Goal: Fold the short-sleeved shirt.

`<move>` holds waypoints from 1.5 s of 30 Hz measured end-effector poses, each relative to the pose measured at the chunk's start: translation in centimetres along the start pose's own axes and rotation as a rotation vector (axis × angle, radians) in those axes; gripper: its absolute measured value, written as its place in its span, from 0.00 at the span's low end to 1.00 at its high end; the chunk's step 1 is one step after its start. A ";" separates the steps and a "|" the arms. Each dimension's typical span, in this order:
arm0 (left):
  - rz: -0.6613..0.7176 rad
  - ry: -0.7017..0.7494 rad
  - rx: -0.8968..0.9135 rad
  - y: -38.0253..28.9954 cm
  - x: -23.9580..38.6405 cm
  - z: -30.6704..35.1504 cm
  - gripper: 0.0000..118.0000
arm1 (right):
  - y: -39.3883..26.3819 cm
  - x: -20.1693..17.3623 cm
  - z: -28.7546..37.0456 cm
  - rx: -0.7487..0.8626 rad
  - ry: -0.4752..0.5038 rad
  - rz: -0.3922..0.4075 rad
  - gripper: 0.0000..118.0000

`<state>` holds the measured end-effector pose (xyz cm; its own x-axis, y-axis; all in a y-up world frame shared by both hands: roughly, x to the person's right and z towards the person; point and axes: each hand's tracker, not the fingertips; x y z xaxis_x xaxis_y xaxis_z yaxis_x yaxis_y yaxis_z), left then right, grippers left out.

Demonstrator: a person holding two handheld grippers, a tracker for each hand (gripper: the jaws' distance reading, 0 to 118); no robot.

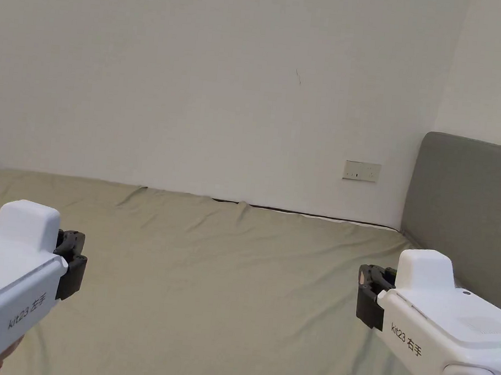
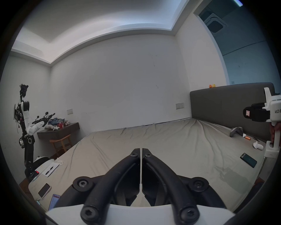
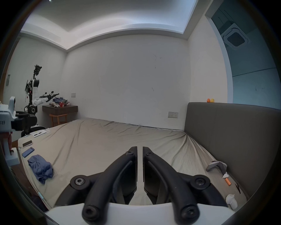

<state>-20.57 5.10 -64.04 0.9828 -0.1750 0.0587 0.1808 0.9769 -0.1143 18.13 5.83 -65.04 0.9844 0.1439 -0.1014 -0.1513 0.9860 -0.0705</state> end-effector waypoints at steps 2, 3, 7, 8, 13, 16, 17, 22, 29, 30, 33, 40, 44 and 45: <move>0.000 -0.011 -0.004 -0.1 0.0 0.0 0.00 | -0.1 0.0 0.0 -0.008 0.009 -0.013 0.06; -0.003 -0.009 -0.005 0.0 0.1 0.0 0.00 | 0.0 -0.2 -0.1 -0.009 0.007 -0.008 0.07; 0.013 -0.011 0.007 -0.1 -0.1 0.0 0.35 | 0.3 -0.4 0.0 0.001 0.010 -0.005 0.43; 0.017 -0.010 0.011 -0.1 -0.1 -0.1 0.48 | 0.2 -0.4 0.0 -0.008 0.019 -0.016 0.52; 0.025 0.001 0.031 -0.4 0.5 -0.4 0.94 | 0.2 -0.4 0.1 0.008 0.000 -0.019 0.95; 0.033 0.017 0.042 -0.5 0.6 -0.4 0.99 | -0.2 -0.6 -0.3 -0.012 0.026 -0.064 1.00; 0.031 0.024 0.043 -0.4 0.7 -0.4 0.99 | 0.4 -0.4 -0.1 0.033 -0.010 -0.025 1.00; 0.045 0.021 0.030 -0.4 0.5 -0.5 0.99 | 0.8 -0.5 -0.6 -0.037 0.075 -0.166 1.00; 0.068 0.021 0.005 -0.6 0.1 -0.8 0.99 | 1.4 -1.7 0.4 -0.012 0.016 -0.193 1.00; 0.069 0.021 0.001 -0.7 0.1 -0.9 0.99 | 1.7 -1.8 0.8 0.012 0.010 -0.198 1.00; 0.077 0.016 -0.008 -0.8 0.1 -1.1 0.99 | 1.9 -1.5 1.4 -0.025 0.025 -0.323 1.00; 0.075 0.016 -0.024 -1.1 0.2 -1.4 0.99 | 3.2 -1.4 2.0 -0.001 0.031 -0.339 1.00; 0.076 0.013 -0.025 -1.1 0.2 -1.4 0.99 | 3.3 -0.8 2.2 -0.012 0.074 -0.377 1.00; 0.075 0.012 -0.025 -1.2 0.3 -1.4 0.99 | 3.2 -0.9 2.1 -0.015 0.076 -0.374 1.00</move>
<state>-20.47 3.75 -65.29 0.9939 -0.1035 0.0370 0.1078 0.9839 -0.1428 16.97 9.06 -63.06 0.9624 -0.2332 -0.1390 0.2156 0.9677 -0.1309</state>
